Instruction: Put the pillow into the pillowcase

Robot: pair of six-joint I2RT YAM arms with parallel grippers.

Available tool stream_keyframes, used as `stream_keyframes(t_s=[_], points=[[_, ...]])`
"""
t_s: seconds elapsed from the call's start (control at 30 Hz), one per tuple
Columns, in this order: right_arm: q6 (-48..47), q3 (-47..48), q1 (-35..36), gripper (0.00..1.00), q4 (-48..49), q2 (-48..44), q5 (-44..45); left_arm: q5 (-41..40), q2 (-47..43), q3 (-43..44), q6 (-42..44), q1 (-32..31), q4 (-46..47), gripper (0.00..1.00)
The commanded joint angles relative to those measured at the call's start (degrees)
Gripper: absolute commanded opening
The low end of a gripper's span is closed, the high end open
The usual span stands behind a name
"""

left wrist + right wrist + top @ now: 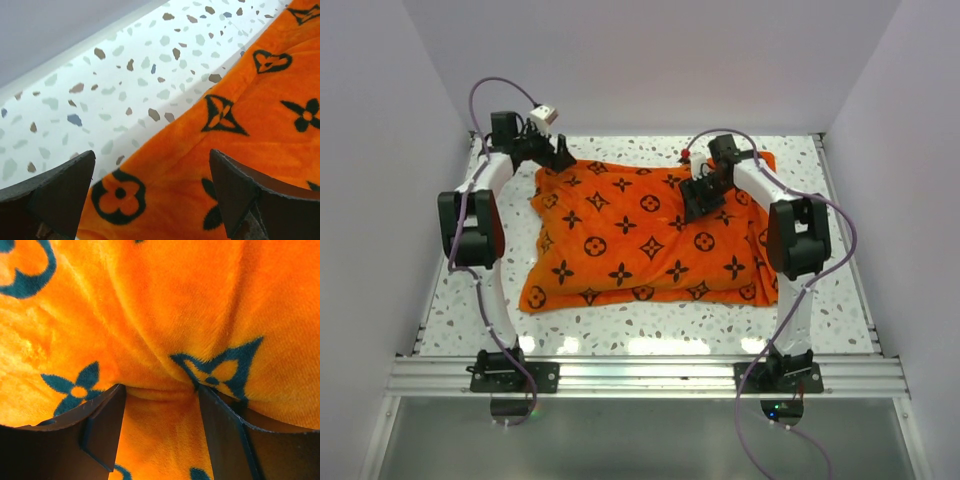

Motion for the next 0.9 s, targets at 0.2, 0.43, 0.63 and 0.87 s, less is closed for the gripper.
stream_keyframes(t_s=[0.2, 0.43, 0.63, 0.87], points=[[-0.8, 5.1, -0.2, 0.66, 4.5, 0.9, 2.7, 7.6, 9.1, 11.8, 7.0, -1.8, -1.5, 1.00], [-0.9, 5.0, -0.2, 0.69, 2.6, -1.5, 2.9, 11.7, 14.0, 15.4, 8.0, -2.0, -5.9, 0.53], [-2.2, 3.8, -0.3, 0.72, 0.7, -3.2, 4.3, 7.5, 17.2, 19.1, 2.3, -1.6, 0.2, 0.00], [-3.2, 2.5, -0.3, 0.77, -1.5, -7.8, 4.2, -22.7, 25.4, 30.0, -4.5, -1.9, 10.9, 0.00]])
